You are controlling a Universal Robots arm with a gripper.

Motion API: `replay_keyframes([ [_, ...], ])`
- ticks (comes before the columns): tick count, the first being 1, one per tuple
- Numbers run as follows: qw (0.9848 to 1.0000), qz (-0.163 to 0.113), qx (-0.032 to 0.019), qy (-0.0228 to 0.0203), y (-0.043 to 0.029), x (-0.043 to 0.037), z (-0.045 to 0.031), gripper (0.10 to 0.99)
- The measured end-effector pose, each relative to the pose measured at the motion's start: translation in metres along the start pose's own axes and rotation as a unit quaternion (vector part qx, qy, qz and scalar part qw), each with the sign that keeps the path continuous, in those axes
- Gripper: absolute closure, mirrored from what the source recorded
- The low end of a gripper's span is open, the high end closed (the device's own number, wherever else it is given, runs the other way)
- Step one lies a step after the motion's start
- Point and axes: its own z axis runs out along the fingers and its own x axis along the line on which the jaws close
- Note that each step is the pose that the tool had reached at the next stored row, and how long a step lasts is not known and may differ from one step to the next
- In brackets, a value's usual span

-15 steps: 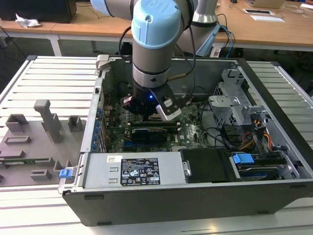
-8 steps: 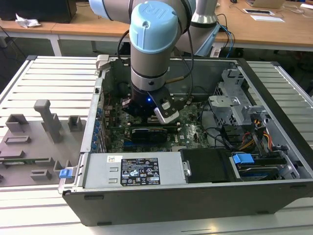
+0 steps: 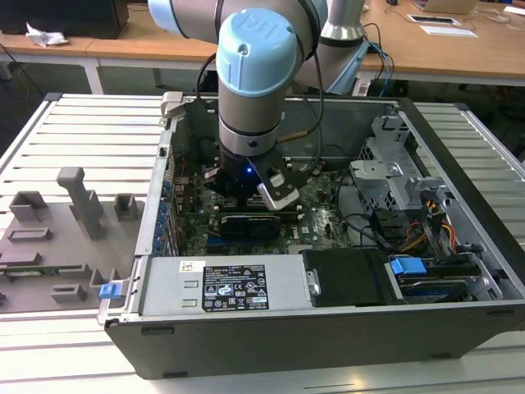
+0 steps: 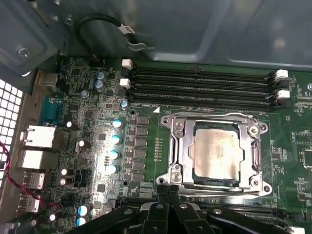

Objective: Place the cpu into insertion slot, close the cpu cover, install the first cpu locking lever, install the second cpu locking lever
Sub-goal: 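Install the second cpu locking lever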

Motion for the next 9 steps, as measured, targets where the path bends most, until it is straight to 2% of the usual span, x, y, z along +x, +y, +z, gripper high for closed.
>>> replay_keyframes([
  [9,1.0,0.0,-0.0089,-0.0005,-0.0002,0.0022,0.0045,0.98],
])
